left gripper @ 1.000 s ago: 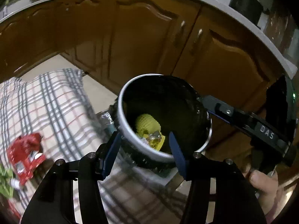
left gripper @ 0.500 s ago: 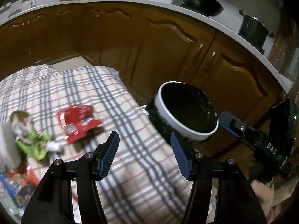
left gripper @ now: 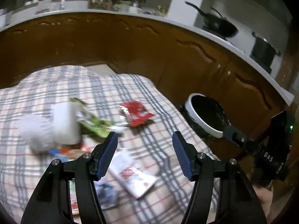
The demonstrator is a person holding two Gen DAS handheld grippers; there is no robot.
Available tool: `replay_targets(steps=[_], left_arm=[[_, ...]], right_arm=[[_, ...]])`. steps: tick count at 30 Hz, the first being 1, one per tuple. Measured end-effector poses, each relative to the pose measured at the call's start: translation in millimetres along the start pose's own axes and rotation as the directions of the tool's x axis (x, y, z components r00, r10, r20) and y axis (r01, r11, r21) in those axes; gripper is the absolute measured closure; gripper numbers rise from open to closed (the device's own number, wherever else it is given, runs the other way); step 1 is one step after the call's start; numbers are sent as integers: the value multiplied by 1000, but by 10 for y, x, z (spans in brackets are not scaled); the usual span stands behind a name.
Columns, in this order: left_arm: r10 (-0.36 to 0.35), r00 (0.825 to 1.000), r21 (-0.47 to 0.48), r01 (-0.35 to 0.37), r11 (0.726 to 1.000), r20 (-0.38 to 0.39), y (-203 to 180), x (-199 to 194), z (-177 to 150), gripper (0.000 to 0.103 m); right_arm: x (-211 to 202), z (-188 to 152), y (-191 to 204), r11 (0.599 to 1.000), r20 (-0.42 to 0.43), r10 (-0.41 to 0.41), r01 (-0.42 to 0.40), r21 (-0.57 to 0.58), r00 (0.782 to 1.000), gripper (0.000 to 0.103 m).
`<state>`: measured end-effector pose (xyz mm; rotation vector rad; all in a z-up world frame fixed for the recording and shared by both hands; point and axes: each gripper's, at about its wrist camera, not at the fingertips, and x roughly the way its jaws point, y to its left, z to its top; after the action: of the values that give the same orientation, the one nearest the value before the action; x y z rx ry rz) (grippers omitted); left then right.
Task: Collect trash
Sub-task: 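Move both grippers back toward the white foam net and foam block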
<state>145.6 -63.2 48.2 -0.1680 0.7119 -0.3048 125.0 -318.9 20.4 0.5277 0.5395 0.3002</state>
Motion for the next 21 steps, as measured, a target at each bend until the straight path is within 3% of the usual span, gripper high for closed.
replay_targets(steps=[4,11,16,21], left_arm=[[69,997,-35,-67,997,40,373,-204,-6,37],[170,984,-139,-162,977,44,1086,-336,-37,37],[202,979,-211,-190,959,37,1453,-350,-101,37],[203,979,-219,-193,956,22,1575,-302,-117,37]], right_arm=[[170,-34,298,998,-43,31,-33,-58,999,34],[587,-19,714,990,-101,80,-91,-107,992,35],[861,-58,1056,978,-159,109,-135,-162,981,37],[1057,-117,1354,964,-198,129,-169,-203,972,44]])
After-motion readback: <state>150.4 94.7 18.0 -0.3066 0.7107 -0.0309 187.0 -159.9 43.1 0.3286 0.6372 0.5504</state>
